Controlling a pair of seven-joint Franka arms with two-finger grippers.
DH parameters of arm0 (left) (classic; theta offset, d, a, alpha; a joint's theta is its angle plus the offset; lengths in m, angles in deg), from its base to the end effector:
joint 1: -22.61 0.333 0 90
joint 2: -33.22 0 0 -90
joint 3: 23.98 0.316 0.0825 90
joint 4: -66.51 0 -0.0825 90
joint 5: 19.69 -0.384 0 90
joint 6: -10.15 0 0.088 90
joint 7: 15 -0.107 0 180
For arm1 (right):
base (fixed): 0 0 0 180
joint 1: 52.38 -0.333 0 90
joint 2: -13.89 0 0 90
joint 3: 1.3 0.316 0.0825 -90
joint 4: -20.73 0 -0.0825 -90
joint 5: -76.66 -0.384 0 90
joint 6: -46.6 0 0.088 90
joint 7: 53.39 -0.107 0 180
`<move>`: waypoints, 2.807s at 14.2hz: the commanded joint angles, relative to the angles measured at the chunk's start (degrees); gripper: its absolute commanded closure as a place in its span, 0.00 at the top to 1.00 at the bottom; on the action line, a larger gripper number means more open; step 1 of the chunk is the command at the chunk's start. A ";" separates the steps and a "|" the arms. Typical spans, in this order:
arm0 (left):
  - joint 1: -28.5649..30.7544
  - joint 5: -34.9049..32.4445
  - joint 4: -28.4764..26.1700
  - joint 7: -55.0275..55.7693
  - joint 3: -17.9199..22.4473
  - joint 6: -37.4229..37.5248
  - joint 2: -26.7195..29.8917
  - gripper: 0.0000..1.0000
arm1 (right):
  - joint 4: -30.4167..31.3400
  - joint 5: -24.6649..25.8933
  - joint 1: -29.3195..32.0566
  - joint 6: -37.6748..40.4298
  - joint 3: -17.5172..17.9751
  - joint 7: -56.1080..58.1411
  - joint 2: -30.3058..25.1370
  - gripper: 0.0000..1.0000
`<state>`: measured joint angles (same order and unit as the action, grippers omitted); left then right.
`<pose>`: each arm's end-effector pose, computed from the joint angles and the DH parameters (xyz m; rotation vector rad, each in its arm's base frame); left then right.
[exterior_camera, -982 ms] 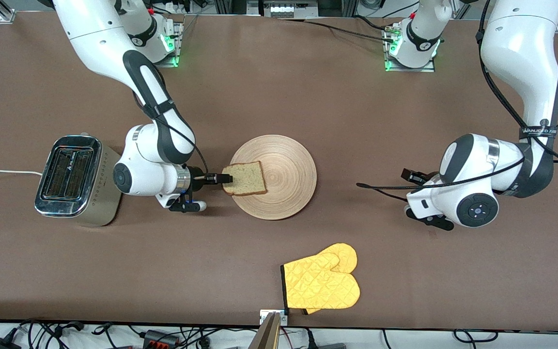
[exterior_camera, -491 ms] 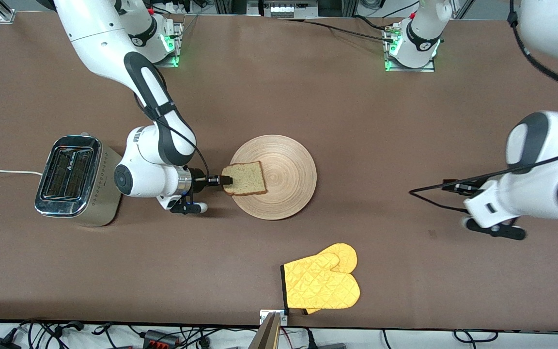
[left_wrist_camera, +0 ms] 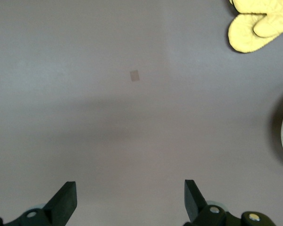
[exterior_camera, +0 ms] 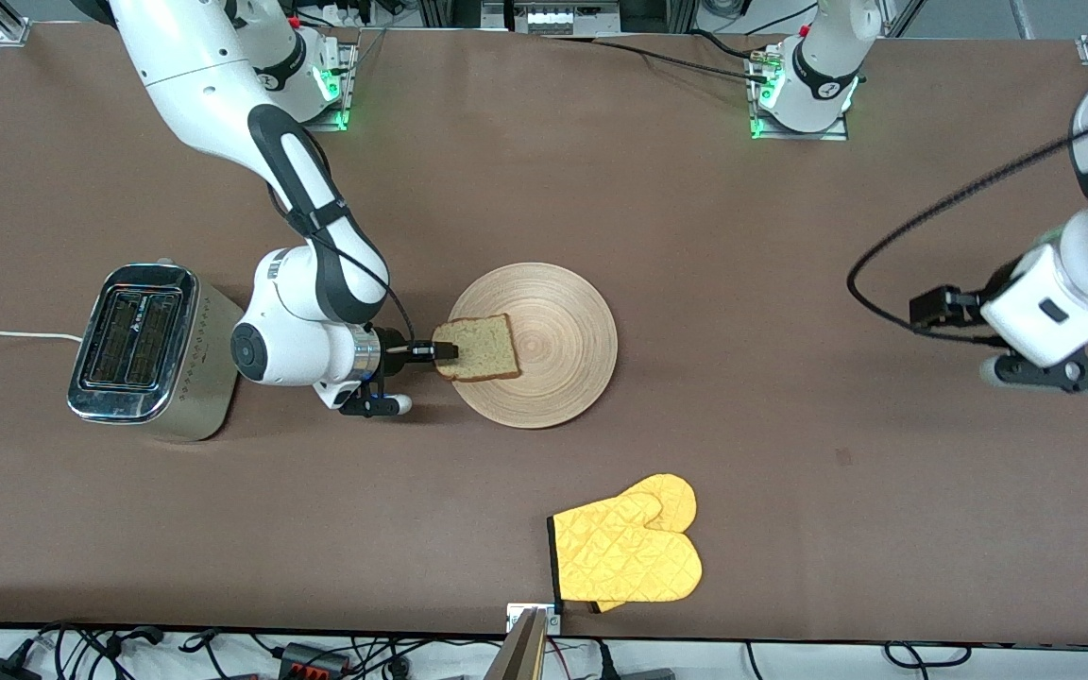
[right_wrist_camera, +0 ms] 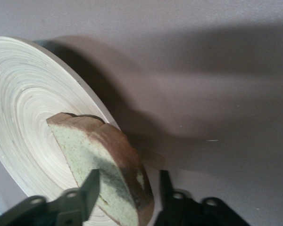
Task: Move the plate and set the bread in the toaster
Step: 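Grasp the bread slice with the right gripper while the left gripper withdraws, then lift the bread off the plate and carry it over the toaster, then lower the bread into the toaster slot with the right gripper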
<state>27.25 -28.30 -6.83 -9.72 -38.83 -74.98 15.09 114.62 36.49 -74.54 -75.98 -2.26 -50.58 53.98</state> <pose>0.6333 -0.0694 0.5697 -3.0536 0.1108 0.1388 0.6163 0.2699 0.1991 -2.6187 0.0327 0.3647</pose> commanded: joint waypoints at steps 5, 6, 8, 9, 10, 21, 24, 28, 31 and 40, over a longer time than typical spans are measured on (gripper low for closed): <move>3.54 4.83 -20.62 -1.68 0.16 -9.35 15.40 1.00 | -4.58 -1.22 0.36 3.38 -0.01 0.62 0.34 0.00; 3.54 4.83 -20.36 -1.76 0.34 -9.27 15.93 1.00 | -5.55 -1.05 0.53 4.53 -0.10 0.70 0.25 0.00; 3.71 4.91 -19.39 -1.68 0.78 -8.83 16.02 1.00 | -6.00 -0.52 0.54 6.12 -0.45 0.44 -1.14 0.00; 4.67 5.09 -19.30 -1.68 0.78 -9.17 15.85 1.00 | -6.00 0.09 0.45 7.43 -1.15 0.00 -2.37 0.00; 4.77 6.05 -19.21 -1.68 0.78 -9.26 15.84 1.00 | -6.00 1.66 0.45 9.10 -2.28 -0.70 -3.52 0.00; -5.25 9.40 -21.31 -7.74 14.49 -7.94 18.82 1.00 | -16.52 38.56 -0.17 33.86 -14.60 -9.05 -10.91 0.00; -6.31 9.13 -24.12 -7.30 14.84 -8.99 20.84 1.00 | -22.77 46.92 0.09 42.66 -15.39 -9.67 -11.70 0.00; -5.96 9.13 -26.34 -7.74 14.67 -9.80 21.74 1.00 | -22.52 55.62 0.45 45.58 -15.74 -9.23 -15.83 0.00; -6.04 9.13 -25.54 -7.04 14.23 -9.70 21.38 1.00 | -21.82 57.48 2.90 43.93 -16.09 -8.97 -14.70 0.00; -5.87 9.22 -25.36 -7.04 14.32 -9.70 21.03 1.00 | -19.53 58.46 4.49 40.14 -16.09 -9.85 -12.41 0.00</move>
<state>21.60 -19.60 -31.38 -16.14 -24.87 -84.12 35.37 94.40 93.98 -70.39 -34.81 -18.54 -59.79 41.80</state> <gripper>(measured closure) 0.000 0.907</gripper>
